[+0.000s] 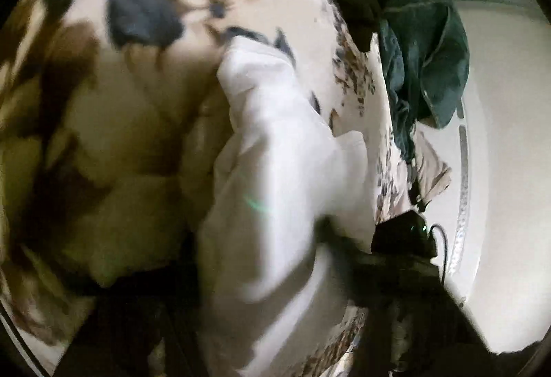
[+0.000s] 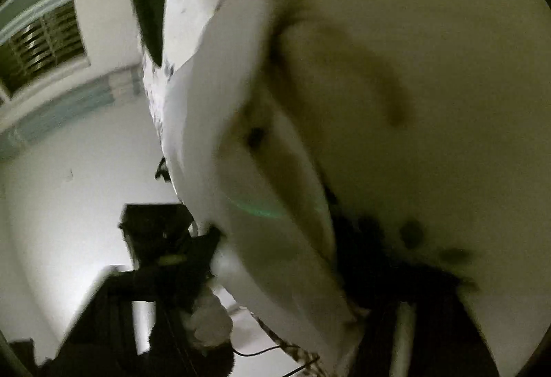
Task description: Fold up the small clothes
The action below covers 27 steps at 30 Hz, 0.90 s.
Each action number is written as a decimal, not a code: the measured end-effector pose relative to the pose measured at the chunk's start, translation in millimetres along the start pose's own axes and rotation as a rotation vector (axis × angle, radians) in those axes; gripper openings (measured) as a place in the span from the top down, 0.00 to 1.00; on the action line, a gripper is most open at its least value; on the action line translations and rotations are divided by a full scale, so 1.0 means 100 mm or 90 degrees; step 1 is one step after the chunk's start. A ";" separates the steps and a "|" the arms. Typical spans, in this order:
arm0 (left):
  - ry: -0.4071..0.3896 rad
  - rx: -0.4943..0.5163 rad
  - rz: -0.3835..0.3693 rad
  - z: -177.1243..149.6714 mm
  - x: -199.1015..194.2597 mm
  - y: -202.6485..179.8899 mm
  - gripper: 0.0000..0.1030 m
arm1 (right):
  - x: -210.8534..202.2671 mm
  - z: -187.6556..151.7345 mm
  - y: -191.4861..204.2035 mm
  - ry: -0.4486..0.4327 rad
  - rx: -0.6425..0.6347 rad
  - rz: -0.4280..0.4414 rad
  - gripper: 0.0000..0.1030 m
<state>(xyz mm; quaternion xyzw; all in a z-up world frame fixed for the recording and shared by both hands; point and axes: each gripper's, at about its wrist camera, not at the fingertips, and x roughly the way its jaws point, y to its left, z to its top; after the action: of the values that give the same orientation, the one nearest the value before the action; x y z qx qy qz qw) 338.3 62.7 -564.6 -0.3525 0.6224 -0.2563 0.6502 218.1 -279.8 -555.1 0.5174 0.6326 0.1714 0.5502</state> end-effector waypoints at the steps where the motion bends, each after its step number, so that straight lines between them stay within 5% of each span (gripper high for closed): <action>1: -0.008 -0.003 -0.007 -0.01 -0.03 -0.04 0.79 | -0.01 0.00 0.07 -0.006 -0.005 -0.006 0.79; 6: -0.037 -0.007 -0.021 0.13 -0.27 -0.27 0.83 | -0.26 0.03 0.51 -0.025 -0.037 -0.018 0.84; 12: -0.077 0.031 -0.048 0.81 -0.55 -0.80 0.82 | -0.59 0.44 1.36 -0.054 -0.111 -0.028 0.84; 19: -0.148 0.083 -0.037 2.34 -0.58 -1.34 0.82 | -0.73 1.72 2.46 -0.108 -0.209 -0.045 0.84; 24: -0.156 0.104 0.036 3.34 -0.28 -1.34 0.75 | -0.49 2.80 2.85 -0.115 -0.241 -0.084 0.84; 26: -0.126 0.092 0.084 3.65 -0.12 -1.17 0.74 | -0.39 3.14 2.84 -0.126 -0.228 -0.150 0.71; 27: -0.127 0.092 0.121 3.73 -0.08 -1.12 0.73 | -0.34 3.23 2.88 -0.136 -0.219 -0.185 0.52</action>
<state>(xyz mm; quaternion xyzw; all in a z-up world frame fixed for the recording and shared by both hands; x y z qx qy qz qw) 718.2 51.5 -481.1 -0.2683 0.5650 -0.2014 0.7538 629.7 -306.0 -419.4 0.3353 0.6003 0.1402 0.7124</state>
